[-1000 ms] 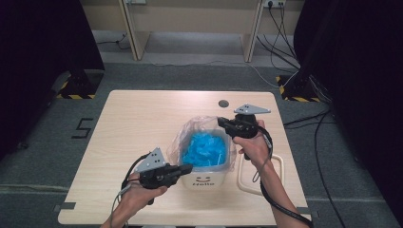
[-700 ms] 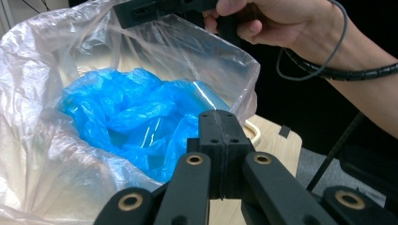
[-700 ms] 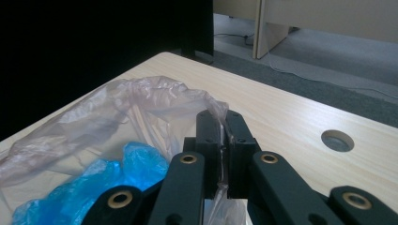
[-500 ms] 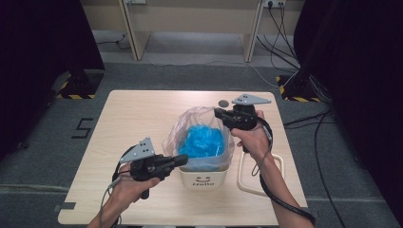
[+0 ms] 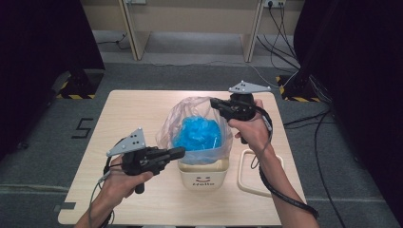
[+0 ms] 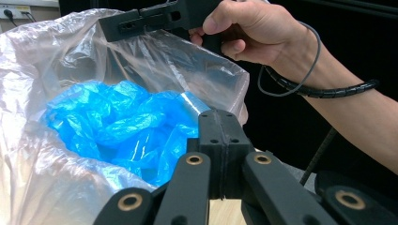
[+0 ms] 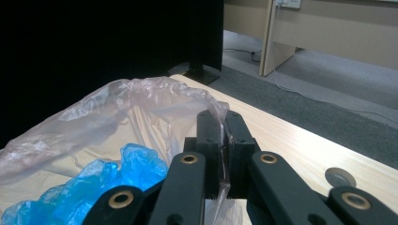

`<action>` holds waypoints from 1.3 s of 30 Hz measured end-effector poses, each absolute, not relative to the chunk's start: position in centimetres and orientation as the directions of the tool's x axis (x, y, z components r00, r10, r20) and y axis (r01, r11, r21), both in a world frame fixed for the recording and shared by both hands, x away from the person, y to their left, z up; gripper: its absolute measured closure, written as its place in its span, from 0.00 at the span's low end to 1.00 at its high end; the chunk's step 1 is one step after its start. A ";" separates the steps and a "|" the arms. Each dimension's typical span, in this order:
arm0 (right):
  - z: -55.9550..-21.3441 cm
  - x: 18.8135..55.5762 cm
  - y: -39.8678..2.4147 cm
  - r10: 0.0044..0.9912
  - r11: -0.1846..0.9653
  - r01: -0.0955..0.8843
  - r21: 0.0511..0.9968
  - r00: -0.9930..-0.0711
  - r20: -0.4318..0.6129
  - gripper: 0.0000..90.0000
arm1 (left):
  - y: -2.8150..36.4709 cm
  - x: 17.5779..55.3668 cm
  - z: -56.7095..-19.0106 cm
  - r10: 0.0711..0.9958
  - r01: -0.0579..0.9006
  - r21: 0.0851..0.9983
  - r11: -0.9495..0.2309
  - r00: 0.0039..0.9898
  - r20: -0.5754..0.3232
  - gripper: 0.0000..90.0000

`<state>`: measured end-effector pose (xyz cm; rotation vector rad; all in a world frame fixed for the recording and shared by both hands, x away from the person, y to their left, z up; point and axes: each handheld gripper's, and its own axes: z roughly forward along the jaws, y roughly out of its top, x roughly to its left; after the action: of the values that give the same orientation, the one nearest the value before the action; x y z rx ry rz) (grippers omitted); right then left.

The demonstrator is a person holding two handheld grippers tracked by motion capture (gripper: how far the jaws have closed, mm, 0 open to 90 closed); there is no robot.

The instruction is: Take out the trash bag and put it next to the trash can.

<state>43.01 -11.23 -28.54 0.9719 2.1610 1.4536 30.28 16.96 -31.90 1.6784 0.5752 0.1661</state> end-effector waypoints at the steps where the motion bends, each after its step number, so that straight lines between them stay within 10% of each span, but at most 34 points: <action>1: -28.4 43.0 -11.1 0.711 0.233 0.341 0.911 -0.699 0.080 0.97 | 17.0 30.3 -31.8 0.461 0.276 0.957 -0.083 0.863 -0.209 0.99; 39: -26.9 45.4 -0.7 0.626 0.285 0.336 0.898 -0.775 0.091 0.97 | 25.9 29.1 -30.8 0.549 0.309 0.949 -0.066 0.805 -0.225 0.99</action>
<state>45.40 -0.70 -26.87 0.8800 2.2786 1.4858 29.13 25.92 -30.84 1.6663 0.6831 0.2240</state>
